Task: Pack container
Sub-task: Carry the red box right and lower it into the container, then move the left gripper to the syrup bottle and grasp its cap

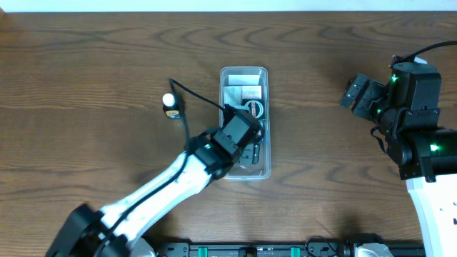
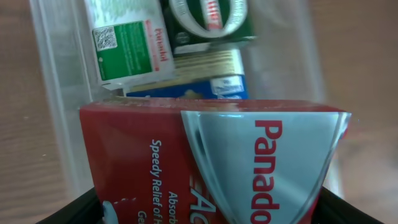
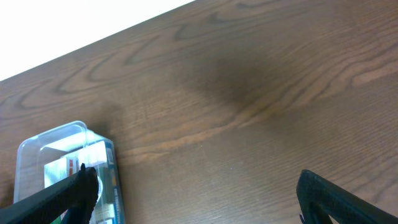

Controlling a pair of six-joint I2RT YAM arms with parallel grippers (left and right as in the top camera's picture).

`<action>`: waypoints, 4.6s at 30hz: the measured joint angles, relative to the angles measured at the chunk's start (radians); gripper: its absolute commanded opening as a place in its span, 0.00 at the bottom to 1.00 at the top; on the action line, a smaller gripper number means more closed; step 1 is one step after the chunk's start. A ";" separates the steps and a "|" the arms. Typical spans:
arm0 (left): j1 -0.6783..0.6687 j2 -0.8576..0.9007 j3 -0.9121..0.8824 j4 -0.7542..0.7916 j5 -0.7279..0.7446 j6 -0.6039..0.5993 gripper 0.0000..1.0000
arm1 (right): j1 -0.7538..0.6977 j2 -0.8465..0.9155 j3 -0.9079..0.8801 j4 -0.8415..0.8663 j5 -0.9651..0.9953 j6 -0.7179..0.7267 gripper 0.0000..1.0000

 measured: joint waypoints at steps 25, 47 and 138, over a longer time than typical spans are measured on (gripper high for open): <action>0.000 0.111 0.000 0.020 0.053 -0.077 0.85 | 0.000 0.000 0.000 0.000 0.000 0.000 0.99; -0.005 0.026 0.002 -0.088 0.016 -0.071 0.88 | 0.000 0.000 0.000 0.000 0.000 0.000 0.99; 0.519 -0.322 0.050 -0.189 0.024 0.383 0.19 | 0.000 0.000 0.000 0.000 0.000 0.000 0.99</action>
